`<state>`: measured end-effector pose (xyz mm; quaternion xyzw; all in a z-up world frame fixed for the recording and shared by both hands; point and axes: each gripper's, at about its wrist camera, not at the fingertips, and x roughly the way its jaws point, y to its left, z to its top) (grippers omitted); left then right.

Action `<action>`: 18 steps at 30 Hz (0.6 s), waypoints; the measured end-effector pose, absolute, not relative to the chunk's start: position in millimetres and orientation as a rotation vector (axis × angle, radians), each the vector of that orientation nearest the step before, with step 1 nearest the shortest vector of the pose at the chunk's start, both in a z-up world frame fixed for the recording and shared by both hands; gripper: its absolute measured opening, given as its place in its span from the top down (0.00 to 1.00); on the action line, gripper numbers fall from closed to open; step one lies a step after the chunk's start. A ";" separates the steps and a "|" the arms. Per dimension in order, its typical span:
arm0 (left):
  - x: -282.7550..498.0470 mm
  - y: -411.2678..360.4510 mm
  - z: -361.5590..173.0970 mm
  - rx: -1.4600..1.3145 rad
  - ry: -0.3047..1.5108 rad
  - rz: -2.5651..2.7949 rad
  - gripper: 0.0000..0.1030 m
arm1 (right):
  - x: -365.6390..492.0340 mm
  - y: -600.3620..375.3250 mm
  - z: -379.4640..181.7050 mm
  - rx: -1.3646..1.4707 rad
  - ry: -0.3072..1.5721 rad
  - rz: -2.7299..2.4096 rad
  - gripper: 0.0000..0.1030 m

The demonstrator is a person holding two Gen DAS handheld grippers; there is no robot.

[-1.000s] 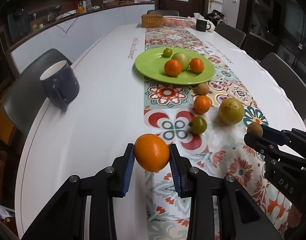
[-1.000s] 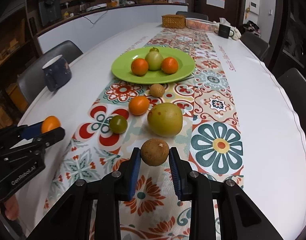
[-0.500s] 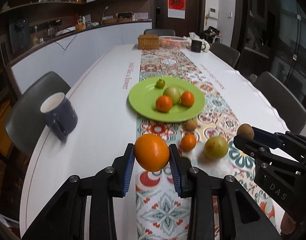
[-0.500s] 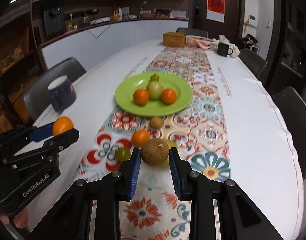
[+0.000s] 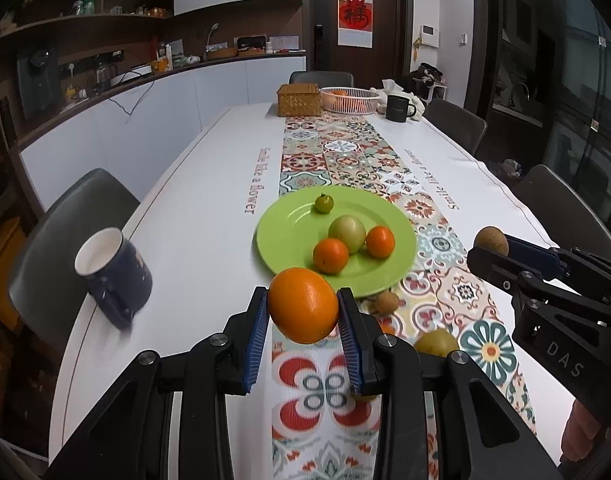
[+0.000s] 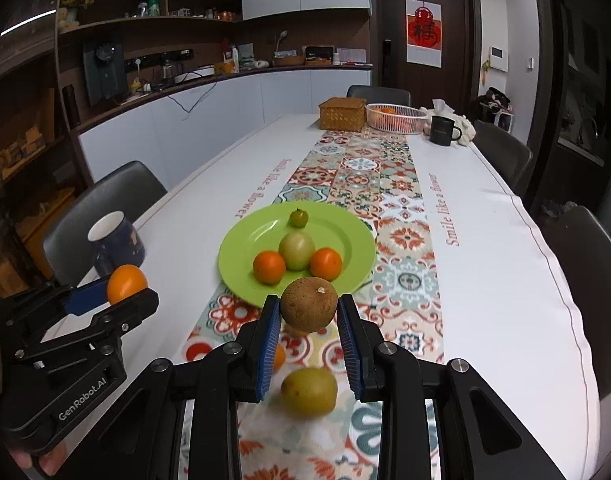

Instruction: Organize fruits

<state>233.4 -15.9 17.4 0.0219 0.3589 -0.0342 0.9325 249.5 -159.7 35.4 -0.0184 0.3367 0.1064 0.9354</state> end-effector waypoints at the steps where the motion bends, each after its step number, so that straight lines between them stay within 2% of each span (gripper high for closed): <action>1: 237.3 -16.5 18.0 0.046 0.734 -0.071 0.67 | 253.1 -159.5 35.1 -0.038 0.689 0.219 0.71; 18: 318.3 -31.0 1.3 0.075 0.766 -0.107 0.67 | 335.9 -171.3 20.6 -0.034 0.724 0.249 0.71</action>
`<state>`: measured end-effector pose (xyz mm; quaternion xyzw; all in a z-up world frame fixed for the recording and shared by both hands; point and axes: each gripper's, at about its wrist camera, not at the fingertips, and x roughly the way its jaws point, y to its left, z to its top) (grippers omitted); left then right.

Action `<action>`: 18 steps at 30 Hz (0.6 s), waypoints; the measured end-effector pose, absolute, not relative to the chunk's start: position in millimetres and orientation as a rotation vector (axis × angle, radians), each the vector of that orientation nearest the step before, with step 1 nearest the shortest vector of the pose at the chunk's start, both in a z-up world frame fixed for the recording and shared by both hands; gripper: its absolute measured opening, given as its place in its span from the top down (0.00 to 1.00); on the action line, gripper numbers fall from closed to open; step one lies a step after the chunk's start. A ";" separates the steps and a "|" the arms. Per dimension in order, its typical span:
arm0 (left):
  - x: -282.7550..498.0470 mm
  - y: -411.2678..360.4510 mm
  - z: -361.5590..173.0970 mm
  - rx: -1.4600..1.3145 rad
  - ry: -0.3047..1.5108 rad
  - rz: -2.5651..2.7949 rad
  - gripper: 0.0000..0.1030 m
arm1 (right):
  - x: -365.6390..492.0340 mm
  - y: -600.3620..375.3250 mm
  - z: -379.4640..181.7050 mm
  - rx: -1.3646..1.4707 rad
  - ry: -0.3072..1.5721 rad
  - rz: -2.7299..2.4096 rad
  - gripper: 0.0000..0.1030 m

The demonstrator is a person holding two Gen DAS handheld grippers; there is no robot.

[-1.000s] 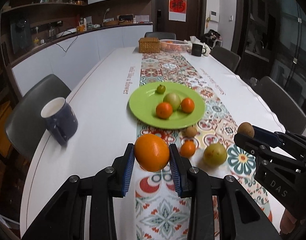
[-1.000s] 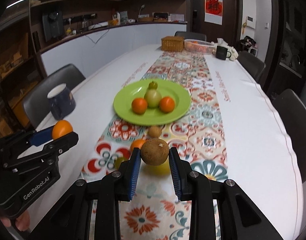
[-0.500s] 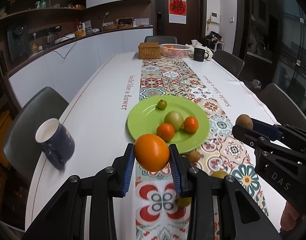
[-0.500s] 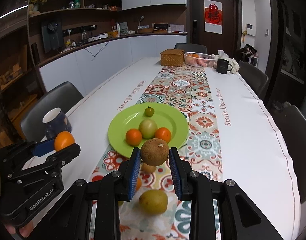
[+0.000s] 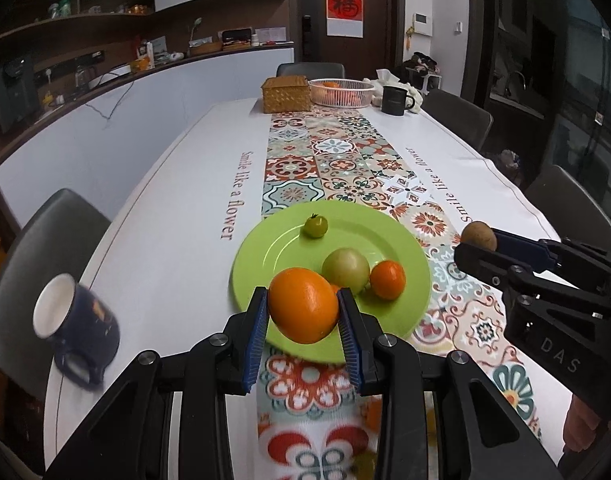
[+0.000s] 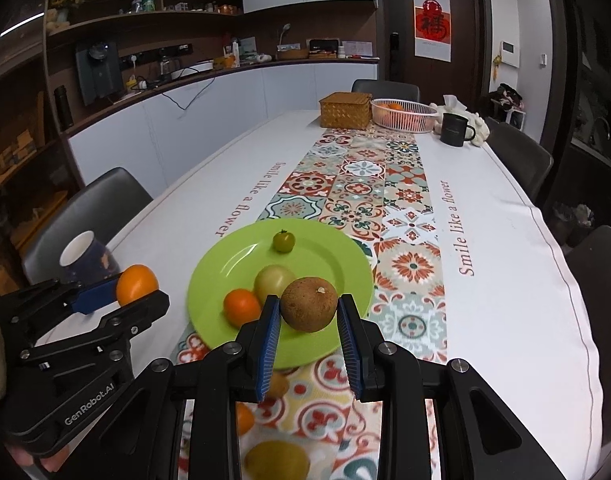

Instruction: Organize fruits

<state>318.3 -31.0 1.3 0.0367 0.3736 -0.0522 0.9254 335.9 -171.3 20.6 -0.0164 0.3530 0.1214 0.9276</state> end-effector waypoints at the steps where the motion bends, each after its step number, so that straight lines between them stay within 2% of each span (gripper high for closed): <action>1: 324.3 -31.9 -0.1 0.083 0.770 -0.106 0.67 | 341.2 -172.1 18.9 -0.033 0.728 0.251 0.71; 18: 418.2 -33.3 -38.3 0.145 0.835 -0.162 0.67 | 440.7 -158.3 -24.3 -0.063 0.835 0.323 0.71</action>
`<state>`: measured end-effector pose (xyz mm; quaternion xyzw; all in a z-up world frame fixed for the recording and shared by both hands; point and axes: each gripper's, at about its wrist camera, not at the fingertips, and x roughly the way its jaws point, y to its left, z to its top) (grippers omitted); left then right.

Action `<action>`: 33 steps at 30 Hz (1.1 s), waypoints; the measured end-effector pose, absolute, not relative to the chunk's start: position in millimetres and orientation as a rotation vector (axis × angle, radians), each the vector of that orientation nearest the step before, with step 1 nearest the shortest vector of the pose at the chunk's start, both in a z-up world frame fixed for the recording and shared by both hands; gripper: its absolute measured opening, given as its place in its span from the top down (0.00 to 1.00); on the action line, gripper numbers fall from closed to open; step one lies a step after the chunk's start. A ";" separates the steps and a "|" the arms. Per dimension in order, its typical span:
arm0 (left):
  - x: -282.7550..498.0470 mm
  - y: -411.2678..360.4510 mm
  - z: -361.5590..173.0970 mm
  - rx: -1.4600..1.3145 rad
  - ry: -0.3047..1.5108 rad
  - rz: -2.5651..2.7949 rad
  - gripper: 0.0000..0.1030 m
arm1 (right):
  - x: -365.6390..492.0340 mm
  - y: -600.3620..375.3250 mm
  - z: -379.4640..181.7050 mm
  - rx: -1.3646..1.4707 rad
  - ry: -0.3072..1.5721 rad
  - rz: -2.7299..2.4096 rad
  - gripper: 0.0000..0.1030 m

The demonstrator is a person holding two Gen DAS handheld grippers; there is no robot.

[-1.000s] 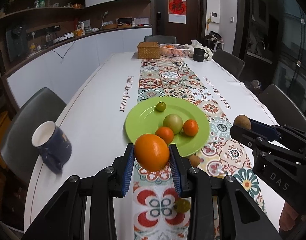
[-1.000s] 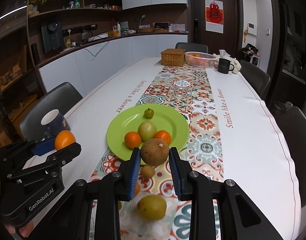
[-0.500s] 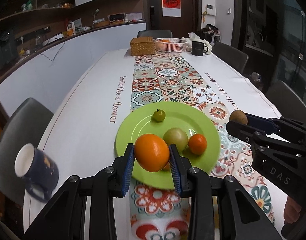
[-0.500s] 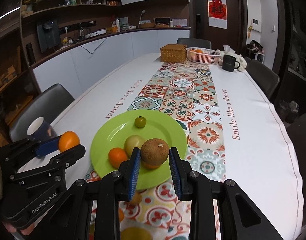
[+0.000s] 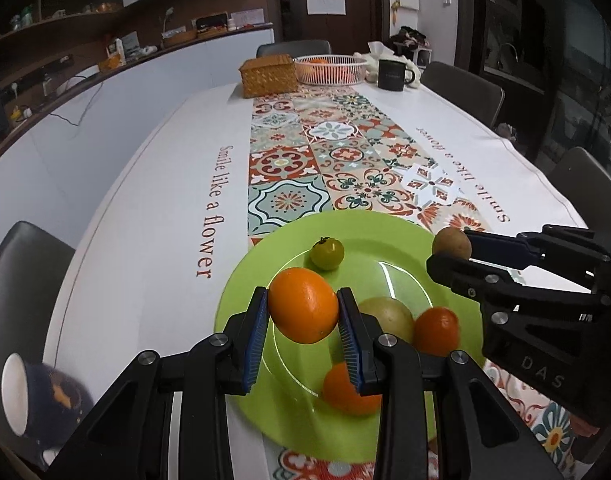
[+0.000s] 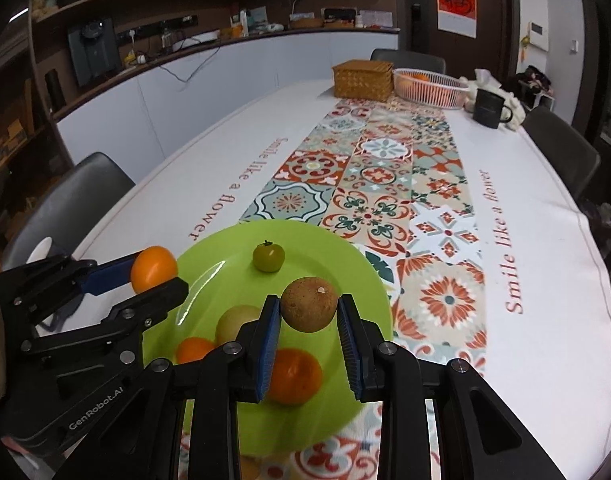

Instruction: Organize fruits

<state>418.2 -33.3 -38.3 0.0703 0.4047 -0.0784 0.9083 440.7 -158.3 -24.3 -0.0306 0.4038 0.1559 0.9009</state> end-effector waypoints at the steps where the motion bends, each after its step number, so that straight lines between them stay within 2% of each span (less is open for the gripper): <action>1: 421.4 -33.9 -41.1 0.147 0.843 -0.164 0.67 | 443.3 -157.1 -26.9 -0.066 0.841 0.320 0.71; 6: 432.5 -34.1 -53.7 0.124 0.893 -0.182 0.66 | 453.8 -154.0 -38.9 -0.054 0.874 0.344 0.71; 10: 428.9 -31.1 -53.3 0.123 0.886 -0.147 0.53 | 453.0 -154.4 -39.6 -0.061 0.870 0.333 0.61; 13: 421.0 -25.3 -48.9 0.100 0.883 -0.128 0.52 | 446.2 -159.2 -35.7 -0.060 0.859 0.318 0.60; 20: 386.8 -15.6 -27.4 0.060 0.842 -0.099 0.41 | 413.7 -167.7 -16.9 -0.091 0.801 0.294 0.60; 23: 366.4 -16.2 -14.9 0.072 0.821 -0.089 0.37 | 396.0 -171.3 -7.1 -0.078 0.780 0.301 0.53; 27: 338.1 -20.1 1.4 0.080 0.790 -0.102 0.32 | 366.4 -174.1 6.2 -0.077 0.739 0.314 0.53; 29: 322.8 -22.1 9.1 0.082 0.775 -0.113 0.31 | 353.4 -175.9 11.9 -0.067 0.723 0.321 0.46; 33: 296.5 -25.1 22.9 0.088 0.746 -0.114 0.27 | 324.4 -180.1 24.0 -0.074 0.685 0.322 0.43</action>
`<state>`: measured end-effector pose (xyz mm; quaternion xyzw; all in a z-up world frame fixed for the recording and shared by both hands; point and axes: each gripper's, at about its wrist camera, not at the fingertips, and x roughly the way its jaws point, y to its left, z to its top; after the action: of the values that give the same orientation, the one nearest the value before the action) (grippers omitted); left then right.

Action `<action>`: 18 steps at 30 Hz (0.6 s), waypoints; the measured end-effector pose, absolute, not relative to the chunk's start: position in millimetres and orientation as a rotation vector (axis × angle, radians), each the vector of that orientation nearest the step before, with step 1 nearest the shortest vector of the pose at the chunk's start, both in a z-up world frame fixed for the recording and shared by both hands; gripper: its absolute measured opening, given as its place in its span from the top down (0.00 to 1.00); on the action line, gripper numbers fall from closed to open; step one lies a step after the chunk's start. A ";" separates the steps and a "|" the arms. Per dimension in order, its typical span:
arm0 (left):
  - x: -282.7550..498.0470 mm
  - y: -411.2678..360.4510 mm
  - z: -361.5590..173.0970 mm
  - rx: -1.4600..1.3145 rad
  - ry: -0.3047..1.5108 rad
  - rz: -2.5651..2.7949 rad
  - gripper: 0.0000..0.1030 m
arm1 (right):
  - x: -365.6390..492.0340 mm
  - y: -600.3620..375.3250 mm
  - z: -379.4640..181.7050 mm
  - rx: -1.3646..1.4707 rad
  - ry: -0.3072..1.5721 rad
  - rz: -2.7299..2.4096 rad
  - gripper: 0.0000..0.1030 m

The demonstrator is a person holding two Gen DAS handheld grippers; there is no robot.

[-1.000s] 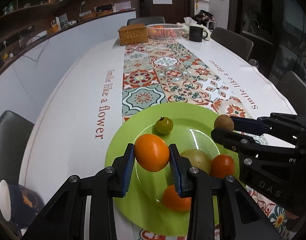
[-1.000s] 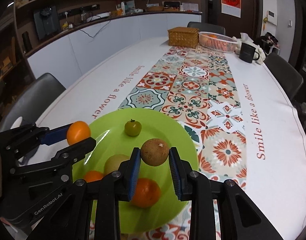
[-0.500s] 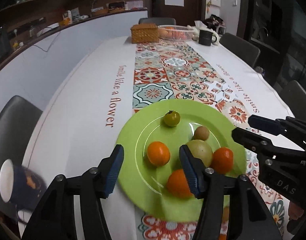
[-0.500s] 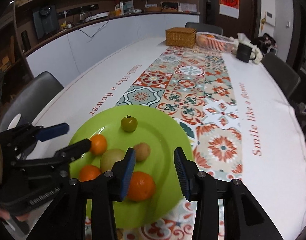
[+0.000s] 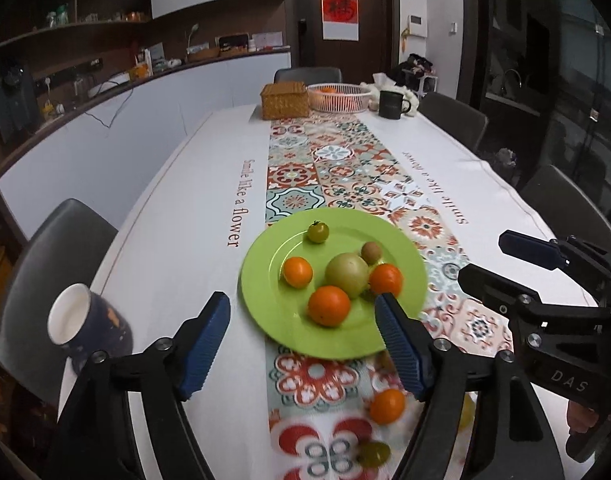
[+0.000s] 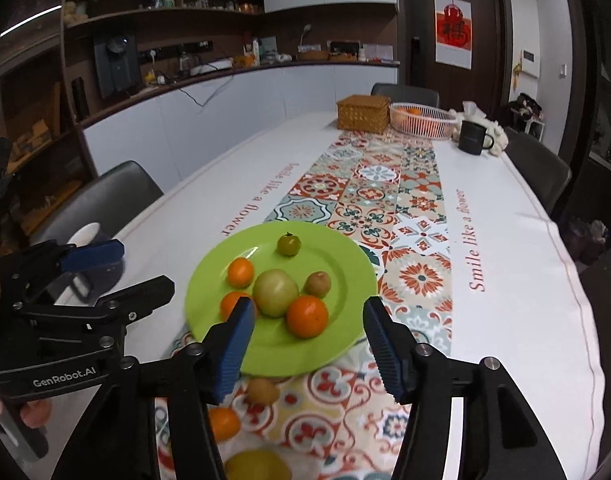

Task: Organize fruits
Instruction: 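Open the left tool to drop the orange onto the lime-green plate, then move both open tools back toward the remaining fruits on the runner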

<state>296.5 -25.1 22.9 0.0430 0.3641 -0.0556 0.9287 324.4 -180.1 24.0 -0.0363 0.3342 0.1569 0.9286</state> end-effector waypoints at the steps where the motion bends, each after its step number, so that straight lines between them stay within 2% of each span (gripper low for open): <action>1: 290.4 -25.7 25.9 0.088 0.740 -0.114 0.26 | 315.5 -181.5 27.8 -0.075 0.672 0.324 0.40; 4: 271.7 -27.4 33.0 0.084 0.723 -0.113 0.24 | 294.9 -183.2 35.1 -0.076 0.646 0.327 0.37; 18: 203.9 -38.4 34.7 0.131 0.696 -0.130 0.24 | 228.6 -189.1 29.3 -0.089 0.658 0.346 0.37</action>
<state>203.9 -38.4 34.7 0.0642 0.3405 -0.0638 0.9359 228.6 -189.1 29.3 -0.0432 0.3212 0.1688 0.9309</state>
